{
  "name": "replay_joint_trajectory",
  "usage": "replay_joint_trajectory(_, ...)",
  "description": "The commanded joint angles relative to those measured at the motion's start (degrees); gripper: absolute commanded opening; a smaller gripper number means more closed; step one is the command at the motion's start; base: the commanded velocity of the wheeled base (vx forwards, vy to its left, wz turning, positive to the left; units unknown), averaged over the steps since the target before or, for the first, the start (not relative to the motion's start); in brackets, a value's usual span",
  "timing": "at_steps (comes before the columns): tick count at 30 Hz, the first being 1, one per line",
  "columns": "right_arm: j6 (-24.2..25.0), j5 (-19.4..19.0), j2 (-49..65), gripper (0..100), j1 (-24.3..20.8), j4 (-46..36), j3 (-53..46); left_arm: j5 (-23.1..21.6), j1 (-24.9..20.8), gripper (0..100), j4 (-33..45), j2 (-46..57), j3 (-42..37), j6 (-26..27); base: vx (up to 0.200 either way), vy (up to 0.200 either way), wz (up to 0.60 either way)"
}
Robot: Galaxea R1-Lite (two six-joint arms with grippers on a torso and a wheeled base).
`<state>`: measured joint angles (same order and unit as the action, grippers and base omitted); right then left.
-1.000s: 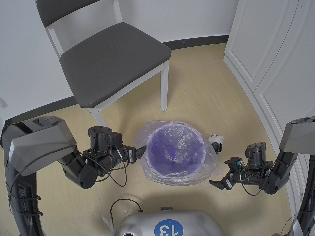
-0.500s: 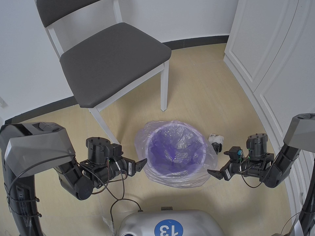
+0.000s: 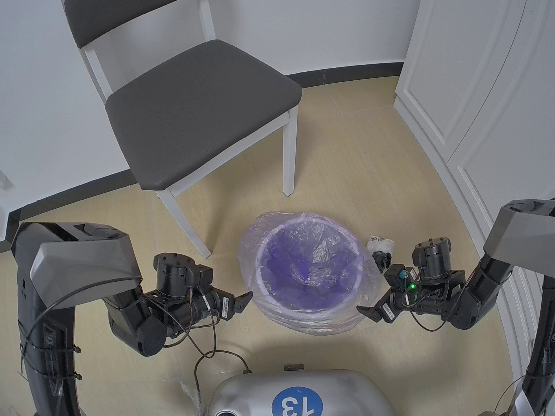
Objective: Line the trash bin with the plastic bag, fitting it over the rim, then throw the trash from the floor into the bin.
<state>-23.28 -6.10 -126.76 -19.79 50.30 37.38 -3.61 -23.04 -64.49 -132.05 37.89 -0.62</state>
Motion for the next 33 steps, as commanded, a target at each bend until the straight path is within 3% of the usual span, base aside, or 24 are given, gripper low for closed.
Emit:
replay_joint_trajectory(1, 0.1, -0.1, -3.3, 100, 0.4, 0.4, -0.4, -0.1, 0.6, 100, 0.1, -2.3, 0.3, 0.0, 0.0, 0.0, 0.0)
replay_joint_trajectory(7, 0.6, 0.4, -7.4, 100, 0.4, 2.2, 0.7, -0.2, 0.8, 100, 0.1, -4.9, 2.5, 0.0, 0.0, 0.0, 0.0)
replay_joint_trajectory(14, 2.2, 0.5, -12.0, 100, 0.6, 2.6, 5.3, 0.1, 1.6, 100, 3.3, -11.1, 11.4, 0.1, 0.0, 0.0, 0.0)
replay_joint_trajectory(25, 2.2, 0.5, -14.7, 100, 3.9, -9.7, 18.0, 0.9, 0.7, 100, 24.0, -16.7, 31.7, -0.2, 0.0, 0.0, 0.0)
replay_joint_trajectory(31, 2.1, 0.2, -12.7, 100, 4.4, -10.7, 15.9, 2.6, 0.9, 100, 24.7, -14.7, 30.7, -0.8, 0.0, 0.0, 0.0)
replay_joint_trajectory(33, 1.8, -0.5, -7.6, 100, 5.1, -10.0, 10.8, 2.3, 1.2, 100, 23.8, -10.7, 25.5, -1.0, 0.0, 0.0, 0.0)
